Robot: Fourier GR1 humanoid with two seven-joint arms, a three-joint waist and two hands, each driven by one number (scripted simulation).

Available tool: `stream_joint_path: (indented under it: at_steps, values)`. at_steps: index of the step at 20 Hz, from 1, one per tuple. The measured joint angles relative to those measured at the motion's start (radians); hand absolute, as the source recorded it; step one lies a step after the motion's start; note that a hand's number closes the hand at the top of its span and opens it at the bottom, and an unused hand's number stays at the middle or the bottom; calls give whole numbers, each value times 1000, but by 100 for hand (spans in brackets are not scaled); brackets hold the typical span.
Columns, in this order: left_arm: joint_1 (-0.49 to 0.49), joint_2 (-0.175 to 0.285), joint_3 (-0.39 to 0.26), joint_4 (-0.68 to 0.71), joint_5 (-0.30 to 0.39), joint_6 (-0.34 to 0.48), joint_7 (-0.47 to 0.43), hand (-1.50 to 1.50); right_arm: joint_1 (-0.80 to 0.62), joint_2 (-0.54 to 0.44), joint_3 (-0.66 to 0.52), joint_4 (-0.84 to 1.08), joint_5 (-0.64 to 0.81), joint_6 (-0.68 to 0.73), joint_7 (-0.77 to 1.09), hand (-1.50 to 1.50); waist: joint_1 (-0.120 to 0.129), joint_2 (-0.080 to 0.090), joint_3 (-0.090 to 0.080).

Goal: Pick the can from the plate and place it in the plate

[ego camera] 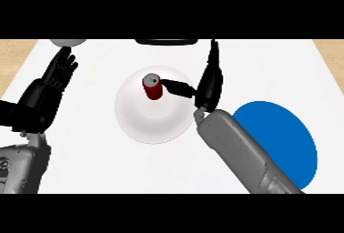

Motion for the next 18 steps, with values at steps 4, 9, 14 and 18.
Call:
stream_joint_path:
  at_steps: [4, 9, 14, 18]
  values:
    - [6, 13, 25, 3, 5, -12, 0, 0, 157, -48, 3, -159, 4, 25, -49, -150, -15, -4, 0]
    - [34, -6, 17, -13, -15, -1, -7, 0, 354, -157, 25, -382, 17, 85, -52, -150, -25, -6, -1]
    - [35, 2, 34, -50, -3, -17, 33, 0, 526, -244, -7, -554, 10, 149, -94, -150, -23, -6, -1]
    - [45, 9, 54, -64, 14, -40, 37, 0, 642, -307, -33, -677, 19, 197, -96, -150, -21, -5, -1]
